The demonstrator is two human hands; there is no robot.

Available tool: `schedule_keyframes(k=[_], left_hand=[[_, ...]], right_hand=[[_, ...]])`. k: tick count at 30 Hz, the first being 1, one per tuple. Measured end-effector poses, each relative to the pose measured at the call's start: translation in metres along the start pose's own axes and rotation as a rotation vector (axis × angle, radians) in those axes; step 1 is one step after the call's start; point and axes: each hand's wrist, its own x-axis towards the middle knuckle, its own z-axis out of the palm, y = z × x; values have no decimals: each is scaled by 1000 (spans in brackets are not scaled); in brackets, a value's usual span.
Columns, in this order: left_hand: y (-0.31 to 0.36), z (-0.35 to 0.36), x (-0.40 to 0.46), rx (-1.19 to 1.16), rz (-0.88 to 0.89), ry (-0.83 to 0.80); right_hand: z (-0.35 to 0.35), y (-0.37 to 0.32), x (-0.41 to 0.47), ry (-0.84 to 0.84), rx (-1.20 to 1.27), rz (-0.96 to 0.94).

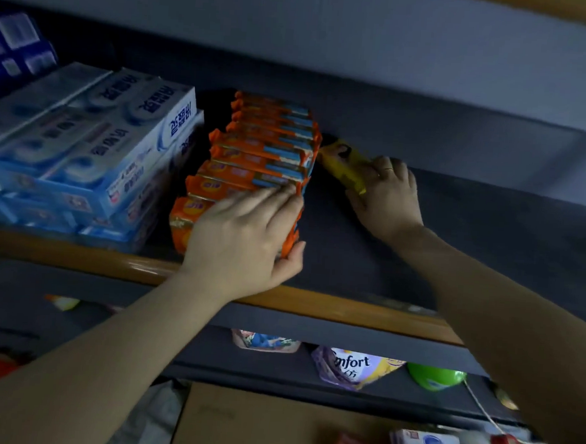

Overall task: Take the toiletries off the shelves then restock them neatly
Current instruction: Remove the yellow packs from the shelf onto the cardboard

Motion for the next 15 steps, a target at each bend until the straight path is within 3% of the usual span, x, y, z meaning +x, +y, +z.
schedule_keyframes(k=[3, 7, 11, 15], left_hand=[[1, 0, -1, 8, 0, -4], [0, -1, -1, 8, 4, -20], [0, -4, 0, 5, 10, -64], [0, -10, 2, -27, -6, -136]], right_hand=[[-12, -3, -14, 6, 112, 10], [-18, -12, -16, -199, 371, 296], [-28, -16, -31, -240, 352, 366], [-54, -11, -69, -328, 684, 437]])
